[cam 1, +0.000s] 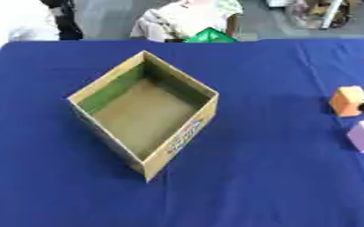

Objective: Pick up objects on the table and place them in the box.

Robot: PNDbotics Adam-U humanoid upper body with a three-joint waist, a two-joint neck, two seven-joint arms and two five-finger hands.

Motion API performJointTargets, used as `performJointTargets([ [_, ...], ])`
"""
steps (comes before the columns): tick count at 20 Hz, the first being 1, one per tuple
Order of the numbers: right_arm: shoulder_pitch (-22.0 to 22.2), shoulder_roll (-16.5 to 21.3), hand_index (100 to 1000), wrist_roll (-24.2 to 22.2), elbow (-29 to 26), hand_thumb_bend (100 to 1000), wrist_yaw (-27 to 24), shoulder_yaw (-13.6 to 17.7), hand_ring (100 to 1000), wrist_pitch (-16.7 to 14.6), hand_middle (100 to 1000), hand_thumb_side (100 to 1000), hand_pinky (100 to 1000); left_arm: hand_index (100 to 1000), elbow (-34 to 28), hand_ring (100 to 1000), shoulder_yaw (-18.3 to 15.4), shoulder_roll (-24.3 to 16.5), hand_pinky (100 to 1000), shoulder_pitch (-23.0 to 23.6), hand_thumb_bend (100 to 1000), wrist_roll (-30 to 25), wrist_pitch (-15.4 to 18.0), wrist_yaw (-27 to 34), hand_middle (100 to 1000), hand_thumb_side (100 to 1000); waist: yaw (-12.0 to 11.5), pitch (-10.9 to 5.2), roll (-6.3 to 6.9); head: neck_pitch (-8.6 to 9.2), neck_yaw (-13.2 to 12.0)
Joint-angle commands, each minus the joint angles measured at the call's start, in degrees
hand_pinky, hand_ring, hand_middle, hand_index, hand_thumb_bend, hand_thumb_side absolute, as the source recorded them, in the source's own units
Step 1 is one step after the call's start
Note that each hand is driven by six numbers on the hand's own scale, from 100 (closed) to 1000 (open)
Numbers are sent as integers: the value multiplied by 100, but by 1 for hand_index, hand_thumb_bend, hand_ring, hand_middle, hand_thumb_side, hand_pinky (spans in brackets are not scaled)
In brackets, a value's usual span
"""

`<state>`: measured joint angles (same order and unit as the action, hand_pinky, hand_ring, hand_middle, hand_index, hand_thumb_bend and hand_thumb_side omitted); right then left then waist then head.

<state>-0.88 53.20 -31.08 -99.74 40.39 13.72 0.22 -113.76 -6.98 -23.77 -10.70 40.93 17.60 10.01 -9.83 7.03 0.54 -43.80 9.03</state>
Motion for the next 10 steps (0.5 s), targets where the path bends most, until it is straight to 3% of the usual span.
performJointTargets([
  [1,15,143,928,56,7,500,-34,138,931,16,934,435,903,855,-84,672,-71,-182,846,-36,559,27,0,-52,729,950,17,-80,-24,-31,-36],
  [10,51,171,927,51,-20,481,-192,152,925,-7,925,441,900,855,-84,672,-56,-212,846,-31,560,19,-7,-60,729,950,123,-120,-52,-31,-193],
])
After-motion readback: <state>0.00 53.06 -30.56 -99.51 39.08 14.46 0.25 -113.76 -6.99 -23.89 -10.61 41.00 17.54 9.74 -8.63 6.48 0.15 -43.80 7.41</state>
